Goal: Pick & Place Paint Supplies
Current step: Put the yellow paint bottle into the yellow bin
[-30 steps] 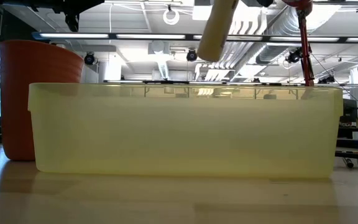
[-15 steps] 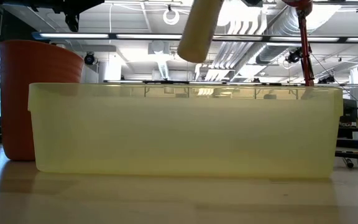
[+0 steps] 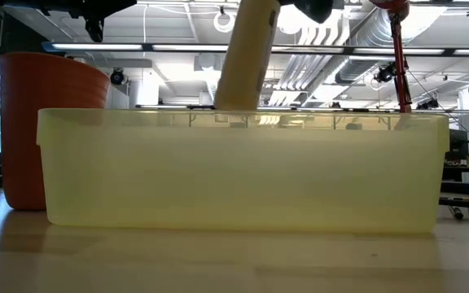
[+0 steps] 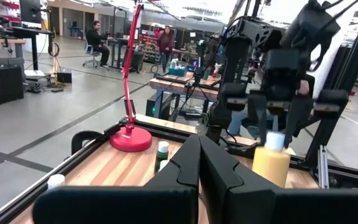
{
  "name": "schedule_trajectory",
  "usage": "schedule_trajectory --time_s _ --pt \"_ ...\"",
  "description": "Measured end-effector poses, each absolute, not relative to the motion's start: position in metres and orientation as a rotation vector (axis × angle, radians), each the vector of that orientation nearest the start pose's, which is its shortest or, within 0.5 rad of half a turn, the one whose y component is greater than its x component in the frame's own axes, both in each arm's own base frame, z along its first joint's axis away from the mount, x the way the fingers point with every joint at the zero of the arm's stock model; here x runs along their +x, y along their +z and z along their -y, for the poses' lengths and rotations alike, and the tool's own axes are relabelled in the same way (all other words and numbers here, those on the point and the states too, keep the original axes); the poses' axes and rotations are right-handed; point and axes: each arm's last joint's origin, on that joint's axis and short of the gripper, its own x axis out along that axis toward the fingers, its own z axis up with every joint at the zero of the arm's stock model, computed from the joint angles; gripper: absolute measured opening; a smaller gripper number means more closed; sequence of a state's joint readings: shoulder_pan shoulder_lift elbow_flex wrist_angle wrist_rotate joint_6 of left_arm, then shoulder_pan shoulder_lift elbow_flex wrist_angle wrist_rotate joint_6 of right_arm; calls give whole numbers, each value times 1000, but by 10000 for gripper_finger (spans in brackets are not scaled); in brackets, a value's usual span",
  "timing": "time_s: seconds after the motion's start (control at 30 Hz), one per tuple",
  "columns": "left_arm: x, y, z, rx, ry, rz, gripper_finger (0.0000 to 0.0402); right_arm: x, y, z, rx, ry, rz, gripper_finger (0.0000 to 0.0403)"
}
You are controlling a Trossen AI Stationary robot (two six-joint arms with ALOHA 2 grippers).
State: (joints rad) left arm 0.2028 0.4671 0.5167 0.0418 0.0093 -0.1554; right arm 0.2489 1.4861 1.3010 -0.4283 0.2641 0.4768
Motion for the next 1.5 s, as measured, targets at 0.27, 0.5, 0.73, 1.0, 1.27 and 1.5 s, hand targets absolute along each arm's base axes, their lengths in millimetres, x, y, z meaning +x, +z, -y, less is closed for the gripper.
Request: schedule_trajectory --time_s 0.27,0.5,0.73,1.0,1.27,1.5 --pt "120 303 -24 -145 187 106 0 325 316 -75 320 -167 -612 110" --pt "120 303 -24 -145 187 106 0 325 316 -76 333 -147 -618 110" --pt "120 303 -24 -145 187 106 0 324 316 -79 352 -137 -622 110" --pt "120 303 -24 -145 191 106 0 342 285 -87 309 -166 -698 110" --pt "120 299 -25 -150 195 58 0 345 281 -86 284 -216 -692 110" --pt "120 298 -25 -151 194 52 0 349 271 -87 276 -220 -717 110"
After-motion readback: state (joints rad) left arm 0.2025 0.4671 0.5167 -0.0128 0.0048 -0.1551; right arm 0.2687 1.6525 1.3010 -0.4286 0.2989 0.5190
